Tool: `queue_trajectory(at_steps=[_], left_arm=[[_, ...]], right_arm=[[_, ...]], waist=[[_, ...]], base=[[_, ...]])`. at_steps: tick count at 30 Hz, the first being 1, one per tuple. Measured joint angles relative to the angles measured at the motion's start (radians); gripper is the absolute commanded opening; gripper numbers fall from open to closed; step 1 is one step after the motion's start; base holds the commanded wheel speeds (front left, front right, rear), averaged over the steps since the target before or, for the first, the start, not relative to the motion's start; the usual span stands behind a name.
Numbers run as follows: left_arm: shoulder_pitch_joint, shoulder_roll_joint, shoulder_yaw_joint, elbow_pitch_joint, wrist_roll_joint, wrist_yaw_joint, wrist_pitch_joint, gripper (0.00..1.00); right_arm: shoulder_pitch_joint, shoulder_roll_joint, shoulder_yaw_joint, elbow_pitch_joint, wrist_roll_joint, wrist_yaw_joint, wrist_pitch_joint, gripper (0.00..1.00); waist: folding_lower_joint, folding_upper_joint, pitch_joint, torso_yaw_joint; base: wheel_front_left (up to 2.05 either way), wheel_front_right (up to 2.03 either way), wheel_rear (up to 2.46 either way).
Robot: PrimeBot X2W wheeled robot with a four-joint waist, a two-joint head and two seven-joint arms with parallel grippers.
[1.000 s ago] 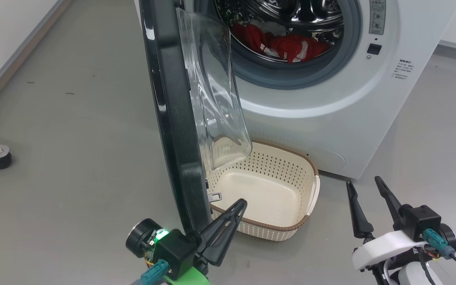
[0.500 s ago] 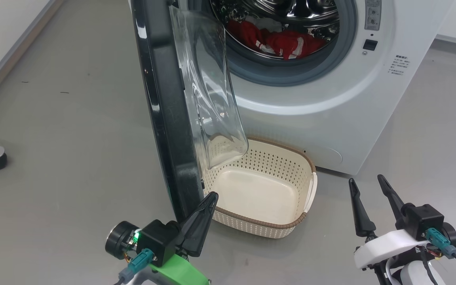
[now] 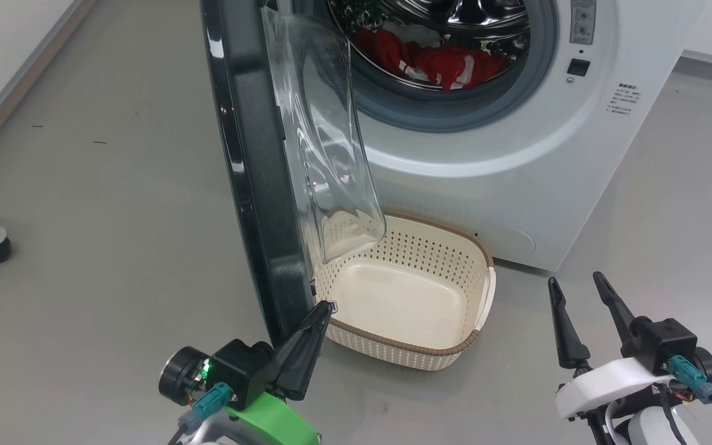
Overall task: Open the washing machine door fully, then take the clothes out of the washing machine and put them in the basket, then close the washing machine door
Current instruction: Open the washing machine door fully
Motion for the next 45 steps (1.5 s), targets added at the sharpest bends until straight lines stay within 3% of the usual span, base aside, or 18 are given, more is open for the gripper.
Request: queue_trajectory(at_steps=[11,19,28,45], left_arm=[[0.005,-0.006,0.026,0.029,-0.011,0.013,-0.009,0.0],[0.016,0.005,0.082,0.048,-0.012,0.058,-0.022,0.0],[0.032,0.031,0.174,0.066,-0.039,0.093,-0.045,0.0],[0.029,0.066,0.369,0.125,-0.095,0.12,-0.111,0.0]], right_arm=[[0.0,0.001,-0.019,-0.002,-0.013,0.005,0.0,1.0],[0.0,0.002,-0.019,-0.002,-0.021,0.01,0.0,1.0],[0.0,0.005,-0.02,-0.002,-0.026,0.014,0.0,1.0],[-0.005,0.004,-0.03,-0.013,-0.04,0.017,0.0,1.0]], waist=[[0.0,0.0,-0.003,0.022],[0.0,0.0,-0.007,0.036],[0.0,0.0,-0.007,0.041],[0.0,0.0,0.033,0.021]], base=[[0.0,0.0,0.0],[0.0,0.0,0.0],[0.0,0.0,0.0],[0.0,0.0,0.0]])
